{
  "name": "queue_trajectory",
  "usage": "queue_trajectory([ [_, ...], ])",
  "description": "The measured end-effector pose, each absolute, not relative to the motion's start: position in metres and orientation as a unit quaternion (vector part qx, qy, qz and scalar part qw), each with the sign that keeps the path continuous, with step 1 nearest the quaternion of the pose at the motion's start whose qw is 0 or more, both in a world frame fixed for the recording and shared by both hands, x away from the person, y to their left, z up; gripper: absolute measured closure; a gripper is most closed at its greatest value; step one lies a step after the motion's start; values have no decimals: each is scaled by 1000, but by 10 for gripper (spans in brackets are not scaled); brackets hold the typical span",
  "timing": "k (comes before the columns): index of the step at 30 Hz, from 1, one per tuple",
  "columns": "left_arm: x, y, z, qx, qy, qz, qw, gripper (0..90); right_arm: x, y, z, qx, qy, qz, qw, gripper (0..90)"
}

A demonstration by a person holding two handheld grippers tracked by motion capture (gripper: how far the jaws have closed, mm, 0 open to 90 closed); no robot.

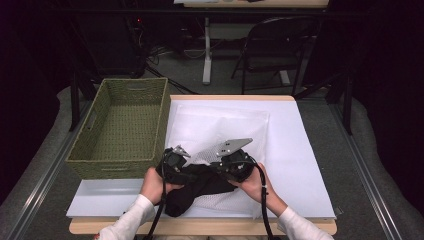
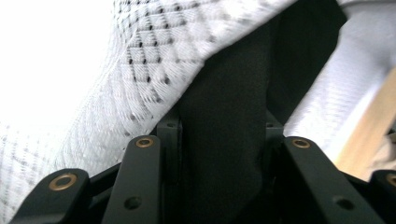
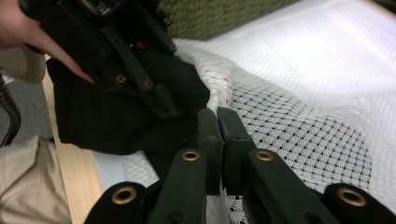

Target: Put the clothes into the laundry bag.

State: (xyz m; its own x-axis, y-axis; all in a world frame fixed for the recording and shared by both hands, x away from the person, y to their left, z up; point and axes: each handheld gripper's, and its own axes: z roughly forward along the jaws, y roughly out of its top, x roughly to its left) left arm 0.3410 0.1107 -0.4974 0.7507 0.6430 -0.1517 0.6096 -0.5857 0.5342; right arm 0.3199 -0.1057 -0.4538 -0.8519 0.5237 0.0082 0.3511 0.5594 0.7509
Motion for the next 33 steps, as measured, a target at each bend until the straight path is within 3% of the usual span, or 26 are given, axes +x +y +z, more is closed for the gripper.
queue_trajectory([
  [2, 341, 110, -500, 892, 349, 27, 287, 607, 320, -105, -456, 249, 878, 395, 108, 891],
  [8, 339, 114, -497, 899, 331, 29, 287, 419, 321, -104, -463, 251, 883, 383, 104, 891],
  [22, 309, 145, -483, 907, 310, 23, 284, 177, 320, -106, -466, 250, 886, 372, 119, 890],
  [30, 302, 138, -505, 920, 292, 35, 258, 187, 322, -108, -467, 252, 887, 368, 118, 890],
  [31, 299, 136, -507, 926, 274, 60, 254, 269, 323, -108, -468, 255, 887, 367, 119, 890],
  [33, 296, 135, -510, 927, 264, 77, 255, 332, 324, -108, -469, 256, 888, 364, 120, 890],
])
